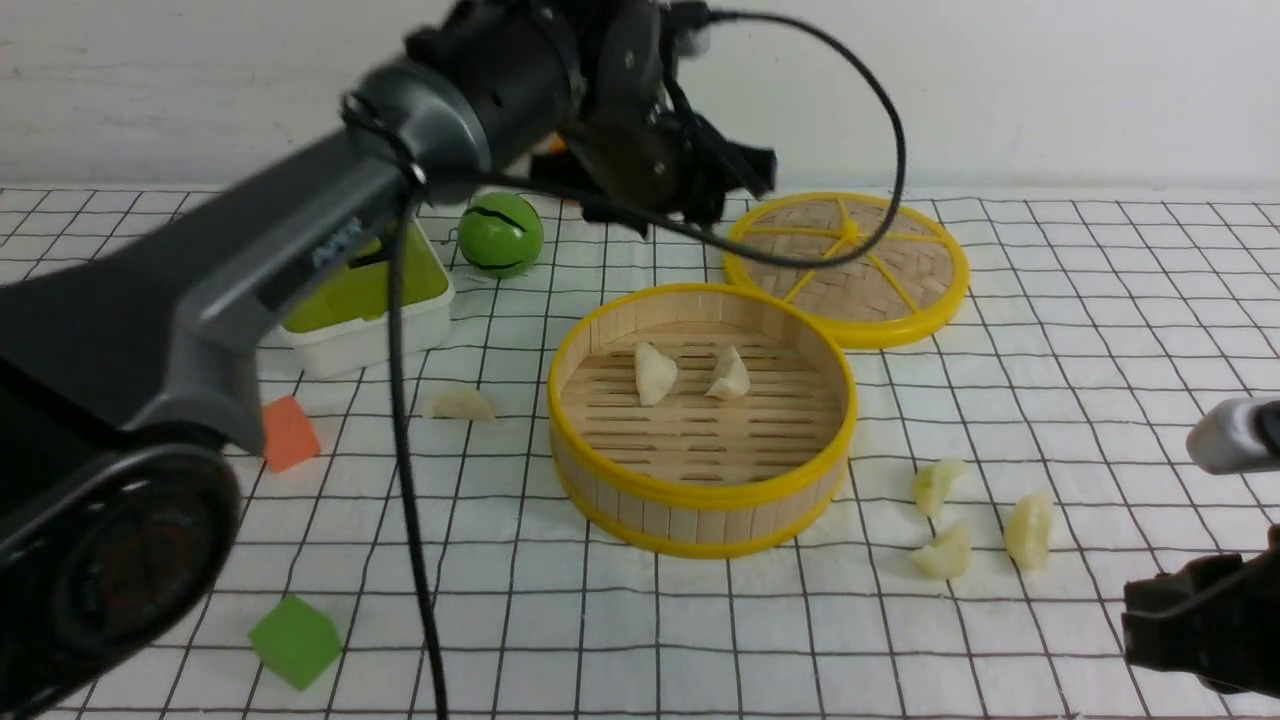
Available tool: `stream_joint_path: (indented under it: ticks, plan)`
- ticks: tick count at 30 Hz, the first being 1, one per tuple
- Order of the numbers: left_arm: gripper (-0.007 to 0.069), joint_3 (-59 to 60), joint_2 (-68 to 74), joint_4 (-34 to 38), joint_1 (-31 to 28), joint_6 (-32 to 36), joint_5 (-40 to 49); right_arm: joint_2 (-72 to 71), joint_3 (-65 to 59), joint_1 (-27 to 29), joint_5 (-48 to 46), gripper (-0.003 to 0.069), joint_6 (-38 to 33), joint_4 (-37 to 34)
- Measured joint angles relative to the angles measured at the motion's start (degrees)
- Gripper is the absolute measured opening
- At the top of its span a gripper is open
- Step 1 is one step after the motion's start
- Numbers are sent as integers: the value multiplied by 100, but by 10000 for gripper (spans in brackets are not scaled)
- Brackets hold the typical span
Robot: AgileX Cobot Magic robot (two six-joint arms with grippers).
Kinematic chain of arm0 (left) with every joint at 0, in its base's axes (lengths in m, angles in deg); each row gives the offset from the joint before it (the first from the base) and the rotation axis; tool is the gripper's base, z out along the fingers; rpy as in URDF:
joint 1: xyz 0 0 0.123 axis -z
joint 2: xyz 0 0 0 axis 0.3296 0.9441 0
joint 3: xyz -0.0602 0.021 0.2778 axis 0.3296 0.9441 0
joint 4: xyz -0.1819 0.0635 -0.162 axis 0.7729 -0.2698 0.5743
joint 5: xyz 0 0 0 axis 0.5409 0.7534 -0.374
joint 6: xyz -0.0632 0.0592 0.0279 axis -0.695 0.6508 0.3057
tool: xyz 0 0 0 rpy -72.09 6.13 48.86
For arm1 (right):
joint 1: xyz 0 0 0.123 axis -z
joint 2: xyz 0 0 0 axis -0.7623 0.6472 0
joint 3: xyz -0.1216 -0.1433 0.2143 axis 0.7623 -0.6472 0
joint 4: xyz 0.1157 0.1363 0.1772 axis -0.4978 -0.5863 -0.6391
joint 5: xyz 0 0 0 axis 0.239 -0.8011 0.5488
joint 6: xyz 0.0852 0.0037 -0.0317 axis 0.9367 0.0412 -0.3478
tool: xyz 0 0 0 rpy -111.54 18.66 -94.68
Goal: Put the dumplings into the steamer on the table with the white tablecloth.
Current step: 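Place the dumpling into the bamboo steamer basket with the left gripper, then reach for and grasp a dumpling on the table with the left gripper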
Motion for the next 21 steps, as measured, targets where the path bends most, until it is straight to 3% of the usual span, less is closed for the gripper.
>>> stream_joint_path:
  ticks: [1,5,12,15,21]
  plan:
    - [380,-34,-197,-522,-32,-87,466,0,0,0,0,146,0,0]
    - [380,78,-270,-946,-292,-219,1448,0,0,0,-17,146,0,-69]
    - [380,603,229,-553,-956,-390,1679,0,0,0,-17,146,0,-264]
    - [380,630,591,-114,-1169,-832,1668,0,0,0,-17,146,0,-281]
    - [380,630,1004,-14,-1196,-1631,1493,0,0,0,-17,149,0,-281]
